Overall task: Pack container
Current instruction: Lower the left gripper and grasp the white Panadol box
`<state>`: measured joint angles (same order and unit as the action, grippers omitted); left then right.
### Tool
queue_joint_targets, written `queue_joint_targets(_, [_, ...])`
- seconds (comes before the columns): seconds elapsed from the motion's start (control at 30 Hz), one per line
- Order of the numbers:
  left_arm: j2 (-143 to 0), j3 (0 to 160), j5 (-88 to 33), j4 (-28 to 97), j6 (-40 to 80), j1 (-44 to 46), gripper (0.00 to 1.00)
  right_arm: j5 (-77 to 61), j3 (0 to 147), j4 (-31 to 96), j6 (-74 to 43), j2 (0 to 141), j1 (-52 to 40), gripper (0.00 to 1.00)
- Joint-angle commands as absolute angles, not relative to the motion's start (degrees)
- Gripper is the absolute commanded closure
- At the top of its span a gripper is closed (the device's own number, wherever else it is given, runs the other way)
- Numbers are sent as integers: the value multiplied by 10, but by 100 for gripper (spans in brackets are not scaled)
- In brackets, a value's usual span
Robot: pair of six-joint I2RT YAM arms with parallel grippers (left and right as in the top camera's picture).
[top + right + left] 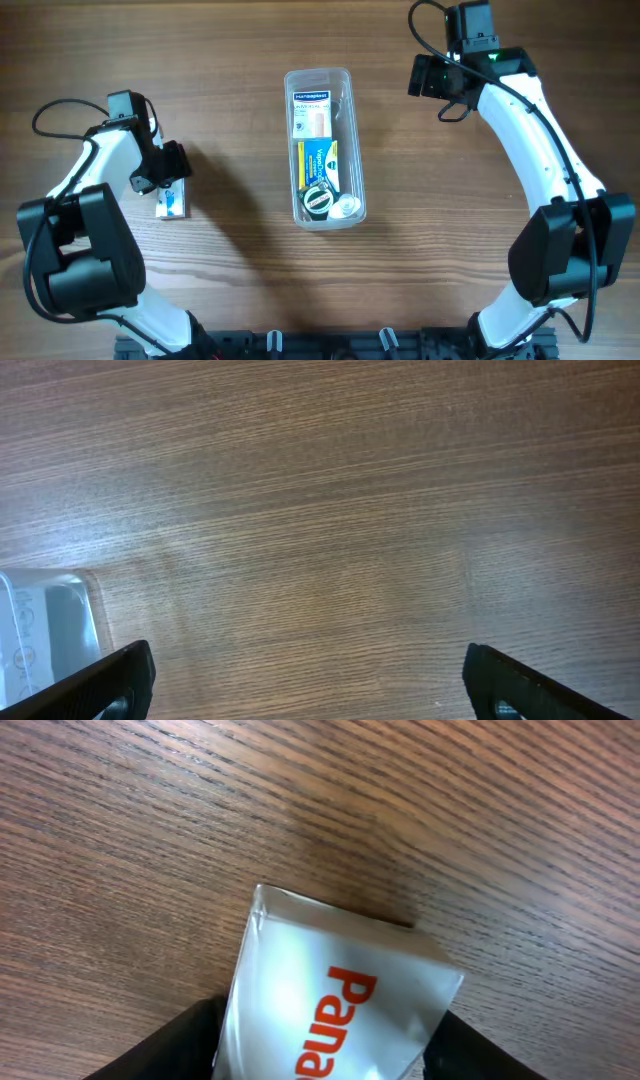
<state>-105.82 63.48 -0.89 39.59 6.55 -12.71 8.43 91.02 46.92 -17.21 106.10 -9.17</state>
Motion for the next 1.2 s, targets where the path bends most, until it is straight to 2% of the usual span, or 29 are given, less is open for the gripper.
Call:
queue_joint_targets(0.0, [-1030, 637, -22, 393, 69, -129, 36, 90, 918, 468, -166, 1049, -90, 0])
queue_joint_targets(0.37, [-1019, 637, -21, 385, 83, -129, 36, 90, 918, 468, -166, 1049, -90, 0])
queue_joint_targets(0.47, [-1019, 637, -21, 394, 81, -129, 12, 90, 918, 468, -166, 1049, -90, 0])
queue_joint_targets(0.6, [-1019, 637, -28, 409, 81, -129, 6, 90, 918, 468, -166, 1049, -90, 0])
queue_joint_targets(1.03, [-1019, 637, -83, 430, 74, -129, 5, 90, 918, 468, -166, 1049, -90, 0])
queue_joint_targets(1.17, [-1020, 636, -83, 442, 63, -129, 7, 90, 918, 468, -166, 1049, -90, 0])
